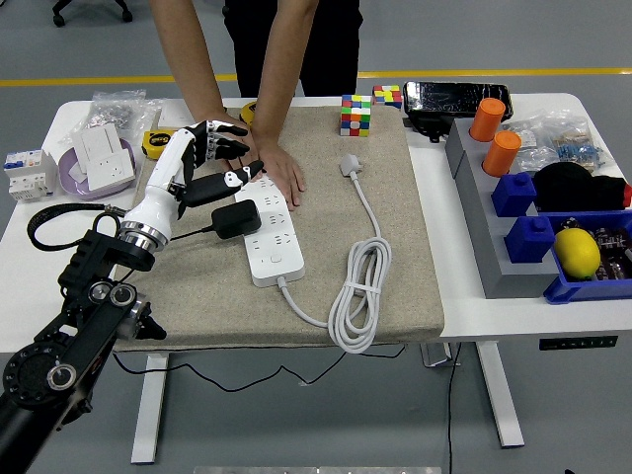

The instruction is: Pick up the plug,place it near the board,insert it into the board,press the button

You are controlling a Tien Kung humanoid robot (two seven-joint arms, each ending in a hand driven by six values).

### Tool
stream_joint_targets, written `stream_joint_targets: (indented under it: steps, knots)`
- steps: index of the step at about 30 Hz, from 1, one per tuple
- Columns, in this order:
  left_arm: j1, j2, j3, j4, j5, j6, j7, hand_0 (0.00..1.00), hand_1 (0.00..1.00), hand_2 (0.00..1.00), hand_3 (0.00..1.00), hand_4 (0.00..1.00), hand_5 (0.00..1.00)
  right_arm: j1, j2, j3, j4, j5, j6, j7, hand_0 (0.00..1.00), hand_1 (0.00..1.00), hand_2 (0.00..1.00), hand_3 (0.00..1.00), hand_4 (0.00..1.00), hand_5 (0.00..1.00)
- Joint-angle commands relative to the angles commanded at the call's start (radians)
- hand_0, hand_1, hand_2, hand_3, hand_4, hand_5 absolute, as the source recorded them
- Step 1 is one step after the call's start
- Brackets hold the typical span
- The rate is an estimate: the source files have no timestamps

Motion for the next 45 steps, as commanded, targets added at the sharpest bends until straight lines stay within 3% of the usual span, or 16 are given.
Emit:
stream_joint_targets:
  steps: [3, 7, 14, 21, 27, 45]
  knots:
    - [-0.017, -0.005, -0.001, 0.04, -0.005, -0.009, 0.005, 0.887, 0.945, 0.898, 0.84, 0.998, 0.248, 0.002, 0.0, -0.001, 0.0, 0.002, 0.0, 0.001, 0.849, 0.757, 0.746, 0.78, 0.998, 0.876]
    - [-0.042, -0.013, -0.001, 0.105, 0.065, -0.021, 0.024, 0.899, 0.948, 0.899, 0.845, 0.998, 0.242, 0.002, 0.001, -0.001, 0.0, 0.002, 0.0, 0.0, 0.849, 0.757, 0.747, 0.78, 0.998, 0.876]
    - [-0.087, -0.02, 0.01, 0.225, 0.235, -0.048, 0.062, 0.883, 0.923, 0.862, 0.822, 0.998, 0.246, 0.0, 0.001, -0.002, 0.0, 0.003, 0.0, 0.001, 0.849, 0.757, 0.747, 0.78, 0.998, 0.875]
    - [-0.115, -0.027, 0.018, 0.299, 0.413, -0.07, 0.088, 0.873, 0.912, 0.834, 0.799, 0.998, 0.238, -0.004, 0.001, -0.002, 0.0, 0.002, 0.0, -0.001, 0.848, 0.757, 0.746, 0.78, 0.998, 0.877]
    - [-0.12, -0.031, 0.017, 0.328, 0.498, -0.08, 0.097, 0.869, 0.902, 0.809, 0.766, 0.998, 0.223, -0.002, 0.0, -0.005, 0.0, 0.004, -0.001, 0.0, 0.849, 0.757, 0.746, 0.78, 0.998, 0.876]
    - [-0.122, -0.024, 0.031, 0.342, 0.633, -0.086, 0.114, 0.836, 0.853, 0.746, 0.714, 0.998, 0.207, -0.003, -0.002, -0.008, 0.0, 0.003, 0.0, -0.001, 0.849, 0.757, 0.745, 0.779, 0.998, 0.876]
